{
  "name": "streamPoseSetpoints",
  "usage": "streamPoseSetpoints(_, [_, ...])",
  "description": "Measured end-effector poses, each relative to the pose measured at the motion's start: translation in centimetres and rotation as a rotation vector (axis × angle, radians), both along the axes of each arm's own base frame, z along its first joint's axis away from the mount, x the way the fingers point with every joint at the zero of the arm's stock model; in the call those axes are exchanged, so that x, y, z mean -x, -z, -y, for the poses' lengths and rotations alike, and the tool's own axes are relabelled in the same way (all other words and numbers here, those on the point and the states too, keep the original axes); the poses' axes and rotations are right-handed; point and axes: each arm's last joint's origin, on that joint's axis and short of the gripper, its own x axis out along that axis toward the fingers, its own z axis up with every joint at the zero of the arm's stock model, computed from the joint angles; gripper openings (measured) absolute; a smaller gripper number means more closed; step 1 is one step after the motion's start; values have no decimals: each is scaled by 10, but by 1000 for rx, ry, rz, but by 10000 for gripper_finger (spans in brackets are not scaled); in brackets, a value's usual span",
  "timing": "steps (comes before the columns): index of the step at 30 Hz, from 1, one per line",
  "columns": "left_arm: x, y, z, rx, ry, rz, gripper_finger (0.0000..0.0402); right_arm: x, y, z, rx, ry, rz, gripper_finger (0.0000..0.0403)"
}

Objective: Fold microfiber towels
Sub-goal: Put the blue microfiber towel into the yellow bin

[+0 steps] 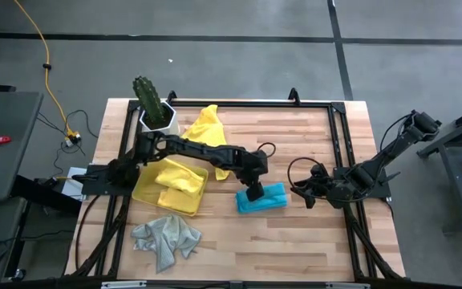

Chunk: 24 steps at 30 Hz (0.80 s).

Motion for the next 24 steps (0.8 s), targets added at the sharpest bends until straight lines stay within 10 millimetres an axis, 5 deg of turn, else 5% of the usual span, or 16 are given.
streamPoseSetpoints(16, [6,22,19,-25,143,-67,210,0,1,0,-17,14,-3,165])
streamPoseSetpoints(19, [6,27,24,-80,189,-82,169,0,1,0,-17,14,-3,165])
streamPoseSetpoints(24, [9,28,29,-10,253,-99,22,0,1,0,-16,14,-3,165])
